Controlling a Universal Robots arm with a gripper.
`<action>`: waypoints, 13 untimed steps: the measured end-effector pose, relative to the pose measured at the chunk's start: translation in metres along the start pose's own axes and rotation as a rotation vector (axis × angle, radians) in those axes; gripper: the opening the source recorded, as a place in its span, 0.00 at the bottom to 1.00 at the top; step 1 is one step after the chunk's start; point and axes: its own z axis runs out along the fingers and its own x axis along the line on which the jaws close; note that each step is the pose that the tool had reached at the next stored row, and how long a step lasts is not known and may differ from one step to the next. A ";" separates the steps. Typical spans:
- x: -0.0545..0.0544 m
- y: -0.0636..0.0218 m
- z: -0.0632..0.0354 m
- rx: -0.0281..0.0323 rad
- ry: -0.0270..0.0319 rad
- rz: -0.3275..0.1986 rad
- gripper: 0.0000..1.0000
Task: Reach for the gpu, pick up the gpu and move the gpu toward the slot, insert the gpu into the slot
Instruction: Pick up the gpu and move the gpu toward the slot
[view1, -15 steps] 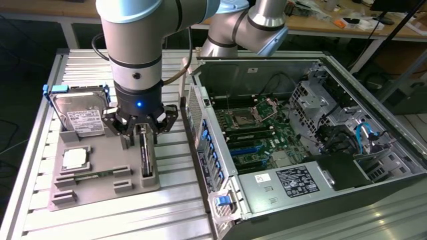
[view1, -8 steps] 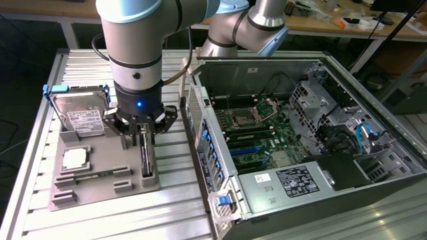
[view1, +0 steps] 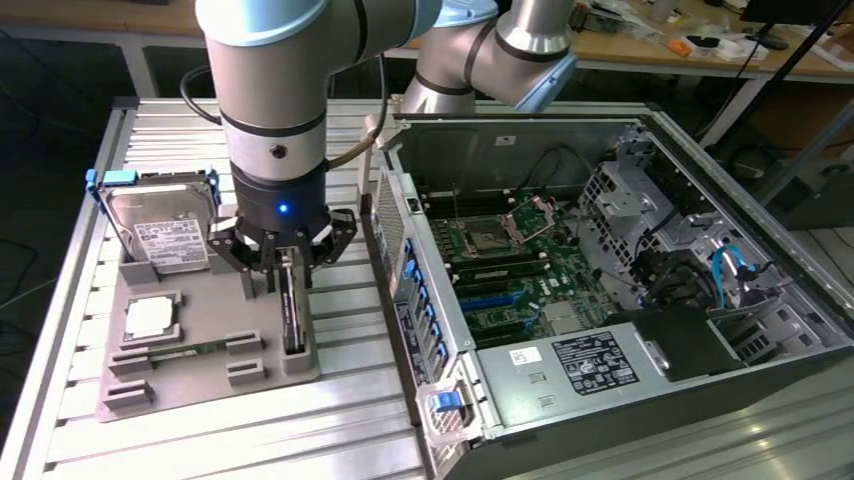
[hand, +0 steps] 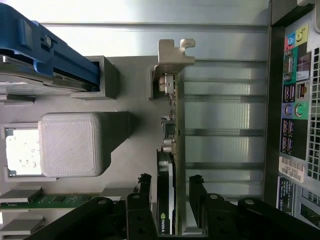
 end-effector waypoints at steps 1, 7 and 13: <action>0.000 0.0000 0.0001 -0.0001 -0.0001 0.000 0.44; 0.000 0.0000 0.0000 -0.0001 -0.0001 0.000 0.42; 0.001 0.0000 0.0000 -0.0001 -0.0001 0.000 0.35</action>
